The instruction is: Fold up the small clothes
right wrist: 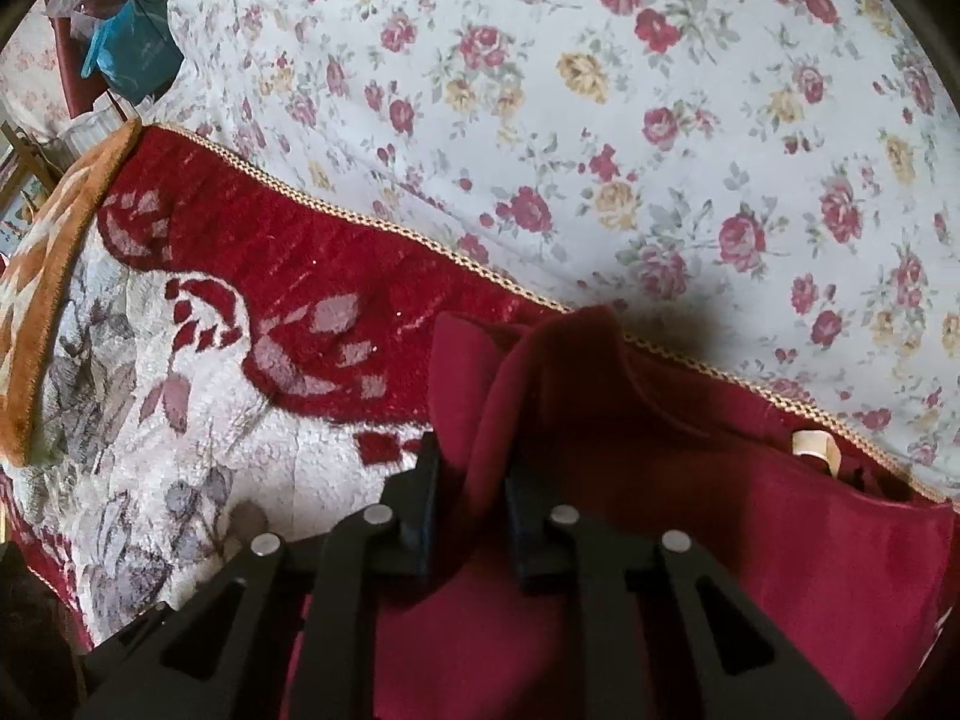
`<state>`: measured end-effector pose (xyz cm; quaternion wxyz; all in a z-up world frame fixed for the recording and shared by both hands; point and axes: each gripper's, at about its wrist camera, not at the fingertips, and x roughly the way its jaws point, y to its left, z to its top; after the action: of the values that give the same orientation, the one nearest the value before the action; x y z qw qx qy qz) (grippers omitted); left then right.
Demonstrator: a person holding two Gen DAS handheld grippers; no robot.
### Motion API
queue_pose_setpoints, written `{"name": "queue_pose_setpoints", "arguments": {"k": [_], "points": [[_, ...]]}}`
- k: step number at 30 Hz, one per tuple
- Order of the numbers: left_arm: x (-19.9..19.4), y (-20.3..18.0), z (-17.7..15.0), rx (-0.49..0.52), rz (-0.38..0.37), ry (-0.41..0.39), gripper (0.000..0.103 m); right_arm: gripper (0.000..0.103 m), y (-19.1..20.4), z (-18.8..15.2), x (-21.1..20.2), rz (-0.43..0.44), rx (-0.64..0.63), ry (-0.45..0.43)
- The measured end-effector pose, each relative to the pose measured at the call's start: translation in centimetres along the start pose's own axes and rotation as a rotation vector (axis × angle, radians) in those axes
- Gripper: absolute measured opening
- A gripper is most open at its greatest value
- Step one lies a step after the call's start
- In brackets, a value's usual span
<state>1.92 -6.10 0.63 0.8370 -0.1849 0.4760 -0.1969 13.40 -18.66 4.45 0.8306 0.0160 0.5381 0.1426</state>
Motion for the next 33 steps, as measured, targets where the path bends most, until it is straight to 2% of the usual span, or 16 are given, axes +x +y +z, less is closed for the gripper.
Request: {"name": "queue_pose_setpoints", "arguments": {"k": [12,17,18,19,20,22,25,27,31,33], "points": [[0.5,-0.2,0.4,0.019,0.012,-0.012,0.056,0.018,-0.4,-0.2,-0.2,0.02,0.018,-0.007],[0.6,0.0,0.8,-0.016,-0.021,-0.029,0.056,0.018,-0.8,-0.3,-0.8,0.033,0.033,-0.013],[0.6,0.1,0.8,-0.026,-0.049,-0.031,0.053,0.018,-1.0,-0.4,-1.0,0.041,0.037,-0.014],[0.6,0.3,1.0,-0.035,-0.104,-0.027,0.04,0.018,-1.2,-0.4,-1.2,0.049,0.042,-0.015],[0.7,0.4,1.1,-0.044,-0.132,-0.017,0.036,0.018,-1.4,-0.4,-1.5,0.061,0.052,-0.016],[1.0,0.7,1.2,-0.065,-0.178,0.001,0.02,0.018,-2.1,-0.5,-1.9,0.085,0.07,-0.016],[0.8,0.5,1.3,-0.068,-0.259,-0.007,0.009,0.018,-3.2,-0.6,-2.6,0.119,0.108,-0.027],[0.1,-0.2,1.4,-0.046,-0.291,-0.031,0.007,0.018,-3.8,-0.7,-2.9,0.131,0.121,-0.032],[-1.0,-1.9,1.5,0.037,-0.313,-0.066,0.005,0.029,-5.0,-0.5,-3.2,0.197,0.164,-0.032],[-1.0,-2.2,1.5,0.049,-0.315,-0.07,0.005,0.059,-5.4,-0.3,-2.9,0.224,0.201,-0.011]]}}
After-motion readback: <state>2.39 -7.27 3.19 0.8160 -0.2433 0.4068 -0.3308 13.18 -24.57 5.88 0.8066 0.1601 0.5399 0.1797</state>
